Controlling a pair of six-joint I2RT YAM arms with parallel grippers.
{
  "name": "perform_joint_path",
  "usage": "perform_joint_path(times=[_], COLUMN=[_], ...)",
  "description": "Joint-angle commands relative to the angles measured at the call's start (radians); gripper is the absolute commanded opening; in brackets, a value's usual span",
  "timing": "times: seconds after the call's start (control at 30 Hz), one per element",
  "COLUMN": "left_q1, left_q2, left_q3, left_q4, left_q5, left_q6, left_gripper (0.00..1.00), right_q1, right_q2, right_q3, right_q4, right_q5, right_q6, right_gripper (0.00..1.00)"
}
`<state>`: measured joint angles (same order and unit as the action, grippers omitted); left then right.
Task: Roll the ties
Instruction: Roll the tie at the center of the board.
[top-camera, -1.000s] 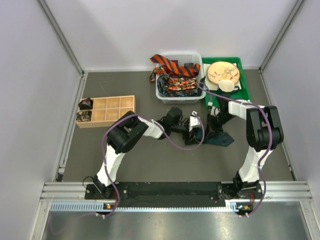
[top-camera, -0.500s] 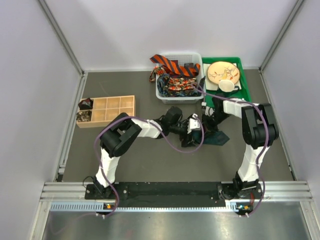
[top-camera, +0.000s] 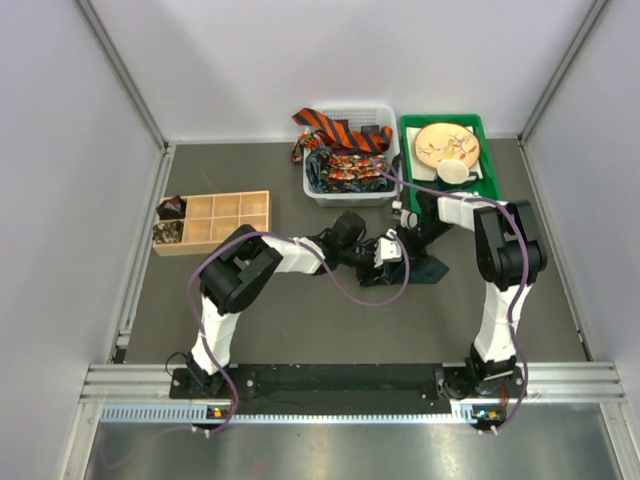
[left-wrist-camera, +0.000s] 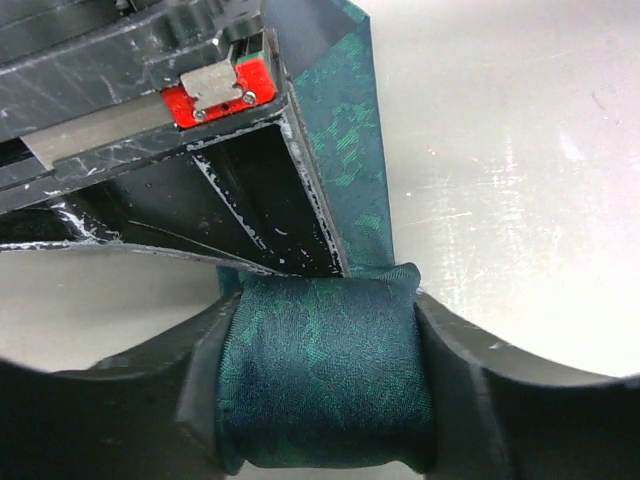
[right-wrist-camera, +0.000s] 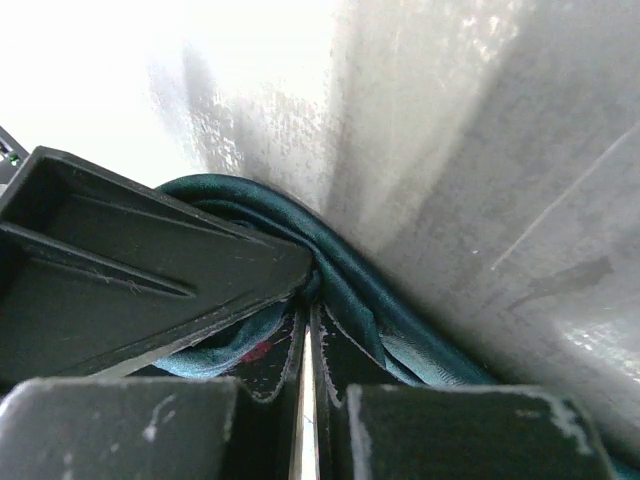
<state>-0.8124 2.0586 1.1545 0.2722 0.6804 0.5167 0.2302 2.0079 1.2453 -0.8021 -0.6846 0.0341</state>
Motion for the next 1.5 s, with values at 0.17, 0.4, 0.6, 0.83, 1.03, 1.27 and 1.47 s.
perform_joint_path(times=[0.17,0.4,0.6,0.83,1.03,1.27,1.47], left_q1=[0.001,0.001,0.001,0.002,-0.014,-0.036,-0.048], left_q2=[-0.038,-0.008,-0.001,-0.092,-0.100,-0.080,-0.060], left_q3=[-0.001,0.017,0.048,-0.059,-0.067,-0.049,-0.029], left_q4=[-0.168,-0.234,-0.367,-0.438,-0.462,-0.472,-0.484], left_q5=[-0.087,-0.064,-0.008,-0.057,-0.169,-0.261,-0.283], left_q6=[0.003,-0.007,0.011,0.009,-0.009,-0.007,-0.004], left_gripper=[0.32,0.20,0.15,0.11,0.16,0.25,0.28], right_q1=[0.017,-0.106,-0.147,-0.146,-0.094,-0.026,0.038], right_q2=[-0.029,-0.219,-0.294,-0.353,-0.353,-0.291,-0.261], right_q3=[-0.032,-0.124,-0.184,-0.303,-0.403,-0.402,-0.382], right_q4=[0.107,0.216,0.231,0.325,0.538,0.636,0.569], right_q5=[0.030,-0.058,-0.115,-0.211,-0.311,-0.345,-0.270], right_q6=[-0.019,0.091,0.098,0.179,0.352,0.434,0.356], right_gripper=[0.00,0.31,0.32,0.36,0.45,0.46,0.45])
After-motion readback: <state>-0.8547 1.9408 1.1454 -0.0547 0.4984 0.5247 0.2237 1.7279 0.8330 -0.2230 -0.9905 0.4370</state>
